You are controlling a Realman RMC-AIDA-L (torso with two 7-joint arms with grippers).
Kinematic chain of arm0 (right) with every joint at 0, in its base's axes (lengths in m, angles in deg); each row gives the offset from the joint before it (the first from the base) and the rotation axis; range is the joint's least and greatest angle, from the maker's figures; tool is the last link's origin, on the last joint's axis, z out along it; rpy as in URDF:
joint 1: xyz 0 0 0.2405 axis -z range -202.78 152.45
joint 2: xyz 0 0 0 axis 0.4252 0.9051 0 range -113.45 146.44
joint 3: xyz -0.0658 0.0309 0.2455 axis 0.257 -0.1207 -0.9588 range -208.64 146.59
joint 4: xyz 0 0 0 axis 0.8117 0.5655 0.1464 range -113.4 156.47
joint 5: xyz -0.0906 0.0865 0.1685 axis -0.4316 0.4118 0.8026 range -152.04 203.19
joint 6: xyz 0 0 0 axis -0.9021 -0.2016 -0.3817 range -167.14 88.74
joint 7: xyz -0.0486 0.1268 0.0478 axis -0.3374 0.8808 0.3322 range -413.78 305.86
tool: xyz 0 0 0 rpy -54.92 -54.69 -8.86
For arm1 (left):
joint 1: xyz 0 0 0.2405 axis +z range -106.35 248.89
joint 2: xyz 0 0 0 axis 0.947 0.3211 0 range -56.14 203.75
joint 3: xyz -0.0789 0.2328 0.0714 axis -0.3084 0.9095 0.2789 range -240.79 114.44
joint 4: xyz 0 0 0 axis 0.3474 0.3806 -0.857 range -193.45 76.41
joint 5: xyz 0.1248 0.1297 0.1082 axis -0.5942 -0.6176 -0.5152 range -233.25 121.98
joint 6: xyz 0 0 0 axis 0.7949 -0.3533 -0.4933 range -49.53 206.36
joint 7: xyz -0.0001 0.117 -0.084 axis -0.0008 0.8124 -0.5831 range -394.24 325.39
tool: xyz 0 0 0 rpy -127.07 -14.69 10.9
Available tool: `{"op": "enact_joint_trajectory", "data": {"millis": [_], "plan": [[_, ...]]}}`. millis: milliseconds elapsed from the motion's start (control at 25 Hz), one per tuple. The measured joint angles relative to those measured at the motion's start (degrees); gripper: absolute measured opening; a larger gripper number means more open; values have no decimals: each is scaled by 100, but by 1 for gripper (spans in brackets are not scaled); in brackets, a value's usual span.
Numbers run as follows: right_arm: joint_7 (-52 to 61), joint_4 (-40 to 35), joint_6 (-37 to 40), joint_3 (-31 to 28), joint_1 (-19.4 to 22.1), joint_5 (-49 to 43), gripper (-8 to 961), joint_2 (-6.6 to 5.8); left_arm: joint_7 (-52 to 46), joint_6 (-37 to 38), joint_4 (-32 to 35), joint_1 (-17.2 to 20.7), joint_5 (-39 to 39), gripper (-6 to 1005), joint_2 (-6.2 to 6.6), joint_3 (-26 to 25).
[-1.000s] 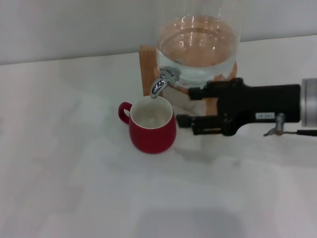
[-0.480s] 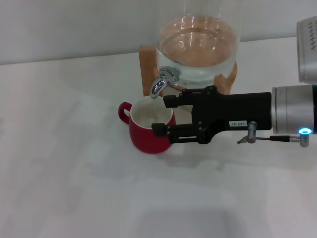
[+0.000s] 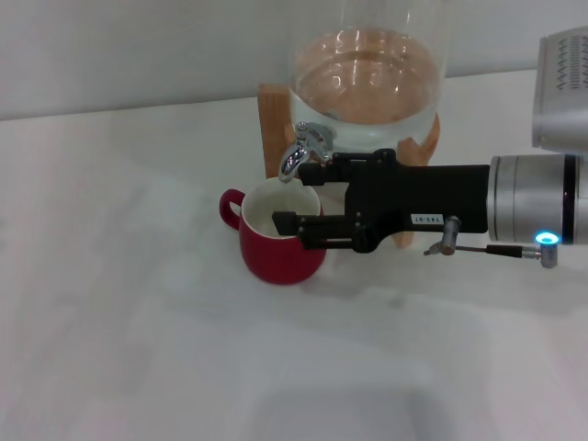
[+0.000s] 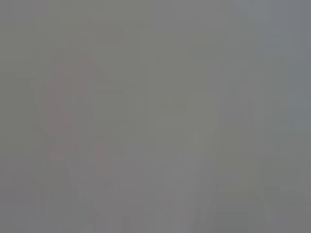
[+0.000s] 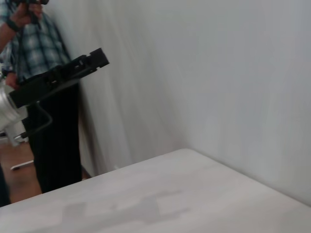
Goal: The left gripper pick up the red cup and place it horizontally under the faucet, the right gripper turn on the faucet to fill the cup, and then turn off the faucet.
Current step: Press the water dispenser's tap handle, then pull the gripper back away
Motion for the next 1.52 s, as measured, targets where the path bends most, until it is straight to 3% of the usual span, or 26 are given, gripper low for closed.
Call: {"op": "enact_joint_trajectory", "data": {"millis": [1520], "plan": [[-38,-22,464,-110,78,-72,721,-20,-37,-38,1,-1,-15,880,0,-1]]}}
